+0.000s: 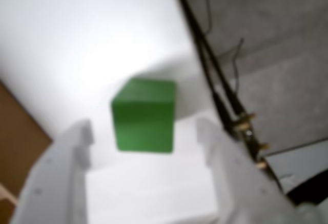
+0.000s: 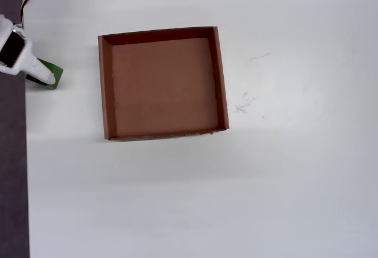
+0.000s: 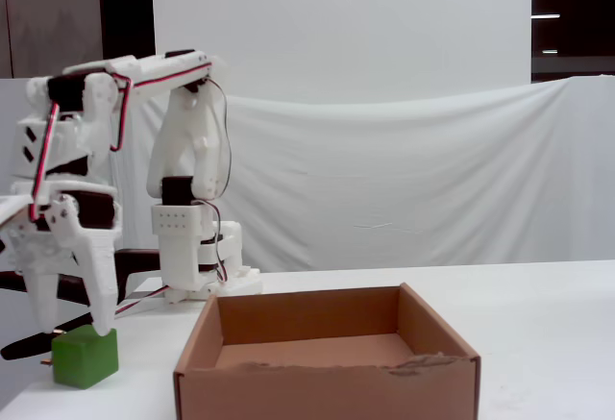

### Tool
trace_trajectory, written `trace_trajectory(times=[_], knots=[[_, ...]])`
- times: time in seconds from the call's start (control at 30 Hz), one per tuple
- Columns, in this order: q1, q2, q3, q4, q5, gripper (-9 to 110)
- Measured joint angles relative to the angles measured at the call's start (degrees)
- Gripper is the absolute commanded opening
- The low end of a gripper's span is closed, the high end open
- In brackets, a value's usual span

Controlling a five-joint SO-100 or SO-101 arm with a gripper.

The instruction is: Grasp a green cube and put it in a box.

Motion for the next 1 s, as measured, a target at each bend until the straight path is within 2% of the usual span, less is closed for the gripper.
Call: trace_trajectory(times=[0.73,1.0], knots=[[-0.62,-5.98,-1.85,0.79,0.00,28],[-1.58,-8.09,-3.16,-2.37,0.00,28]])
